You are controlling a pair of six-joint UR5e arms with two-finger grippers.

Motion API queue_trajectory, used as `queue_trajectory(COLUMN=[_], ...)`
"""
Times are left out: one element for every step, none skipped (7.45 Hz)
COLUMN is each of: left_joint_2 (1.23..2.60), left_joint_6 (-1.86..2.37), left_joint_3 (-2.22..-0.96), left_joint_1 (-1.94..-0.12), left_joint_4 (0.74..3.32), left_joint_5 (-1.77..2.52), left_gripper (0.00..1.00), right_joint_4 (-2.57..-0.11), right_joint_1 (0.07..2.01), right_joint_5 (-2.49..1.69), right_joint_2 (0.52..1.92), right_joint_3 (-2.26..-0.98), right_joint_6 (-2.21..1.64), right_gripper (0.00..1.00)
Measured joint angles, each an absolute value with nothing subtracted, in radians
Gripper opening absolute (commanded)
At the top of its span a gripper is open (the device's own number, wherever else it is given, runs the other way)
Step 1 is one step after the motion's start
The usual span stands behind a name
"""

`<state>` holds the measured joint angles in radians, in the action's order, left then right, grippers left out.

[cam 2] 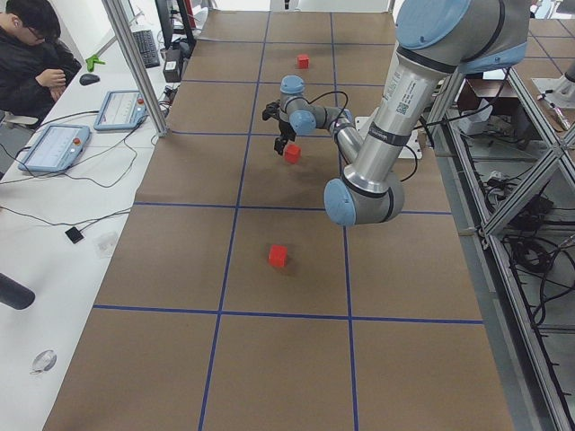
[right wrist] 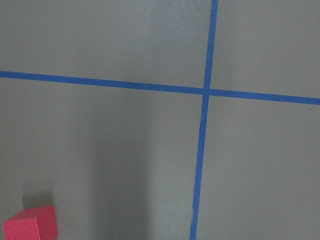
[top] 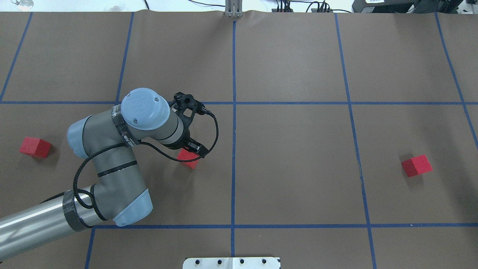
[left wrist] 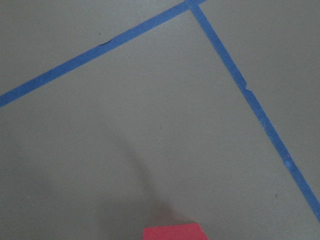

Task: Form red blocks into L shape at center
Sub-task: 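Lower the left gripper and close it on the red cube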

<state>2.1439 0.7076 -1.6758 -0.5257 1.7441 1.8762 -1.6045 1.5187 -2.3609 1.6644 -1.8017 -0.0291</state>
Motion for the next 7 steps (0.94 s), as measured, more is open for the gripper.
queue_trajectory(left_joint_2=[2.144, 2.145, 2.145, 2.145, 2.144, 2.142, 2.142], left_joint_6=[0.709, 0.712, 0.720, 0.733, 0.743, 0.748, 0.751], left_joint_3=[-1.671, -1.668, -1.667, -1.666, -1.666, -1.666, -1.666], left_joint_1=[-0.521, -0.509, -0.495, -0.478, -0.466, -0.461, -0.460], left_joint_4=[1.745, 1.745, 1.744, 1.741, 1.740, 1.739, 1.737], left_joint_5=[1.876, 1.876, 1.876, 1.876, 1.876, 1.876, 1.875], left_gripper=[0.99, 0.99, 0.99, 0.99, 0.85, 0.65, 0.37], right_joint_4=[-1.605, -1.605, -1.605, -1.605, -1.605, -1.605, -1.605], right_joint_1=[1.519, 1.519, 1.519, 1.519, 1.519, 1.519, 1.519], right_joint_5=[-2.361, -2.361, -2.360, -2.359, -2.359, -2.358, -2.357], right_joint_2=[1.665, 1.665, 1.666, 1.669, 1.671, 1.671, 1.671], right_joint_3=[-1.802, -1.802, -1.802, -1.802, -1.802, -1.802, -1.802], right_joint_6=[-0.029, -0.029, -0.029, -0.029, -0.029, -0.029, -0.029], right_gripper=[1.00, 1.00, 1.00, 1.00, 1.00, 1.00, 1.00])
